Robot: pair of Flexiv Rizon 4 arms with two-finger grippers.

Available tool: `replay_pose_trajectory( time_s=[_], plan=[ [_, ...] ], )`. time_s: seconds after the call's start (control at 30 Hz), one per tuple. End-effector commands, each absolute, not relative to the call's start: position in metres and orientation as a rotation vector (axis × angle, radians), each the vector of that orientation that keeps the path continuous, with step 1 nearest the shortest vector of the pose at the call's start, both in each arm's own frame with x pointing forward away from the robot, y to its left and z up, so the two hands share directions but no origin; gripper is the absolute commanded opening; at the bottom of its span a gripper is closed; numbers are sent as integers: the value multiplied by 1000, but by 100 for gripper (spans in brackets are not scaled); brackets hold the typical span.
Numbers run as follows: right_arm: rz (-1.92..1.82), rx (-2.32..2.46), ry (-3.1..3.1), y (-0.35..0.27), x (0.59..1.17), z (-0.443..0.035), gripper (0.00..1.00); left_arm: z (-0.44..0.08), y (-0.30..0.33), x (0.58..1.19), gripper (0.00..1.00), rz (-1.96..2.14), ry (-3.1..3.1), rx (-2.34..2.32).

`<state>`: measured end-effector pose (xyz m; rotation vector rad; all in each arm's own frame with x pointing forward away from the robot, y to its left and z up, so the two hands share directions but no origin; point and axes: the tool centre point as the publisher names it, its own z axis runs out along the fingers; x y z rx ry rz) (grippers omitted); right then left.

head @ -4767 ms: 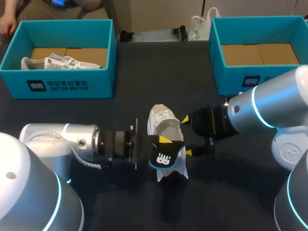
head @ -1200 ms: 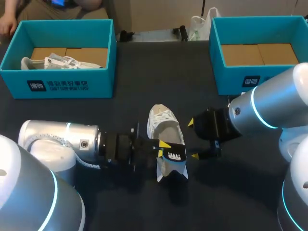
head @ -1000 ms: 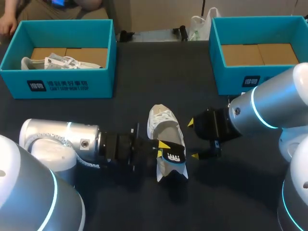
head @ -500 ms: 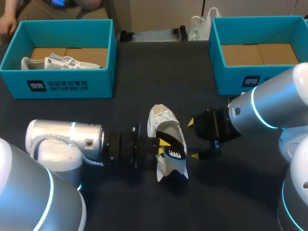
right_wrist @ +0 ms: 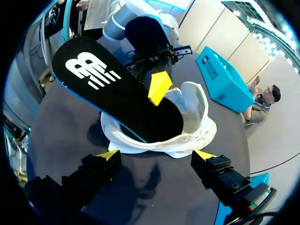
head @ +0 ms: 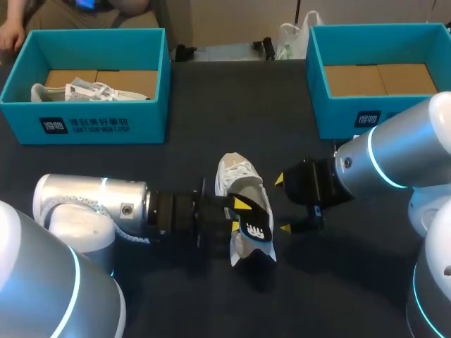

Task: Take the shoe out of the shoebox, open the shoe tongue, remove and reinsert the insole, then place the shoe into the shoebox

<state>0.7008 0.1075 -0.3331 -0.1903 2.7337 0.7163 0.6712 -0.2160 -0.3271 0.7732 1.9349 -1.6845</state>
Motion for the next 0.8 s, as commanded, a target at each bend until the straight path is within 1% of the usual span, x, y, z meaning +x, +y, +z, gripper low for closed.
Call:
replay_pose_trajectory(
  time_s=[0.03, 0.07, 0.1, 0.13, 0.8],
  plan=[
    [721, -193, 2733, 106, 700, -333, 100, -322, -214, 666, 18, -1682, 1937, 780],
    [721, -193, 2733, 106, 700, -333, 100, -323, -215, 665, 16, -1682, 1937, 783],
    [721, -193, 2733, 106, 700, -333, 100, -324, -215, 664, 2, -1674, 1937, 785],
    [721, -193, 2733, 106, 700, -333, 100, -327, -216, 665, 0, -1664, 1945, 790],
    [721, -193, 2733, 106, 700, -333, 100, -361, -218, 696, 0, -1525, 1917, 819]
  ],
)
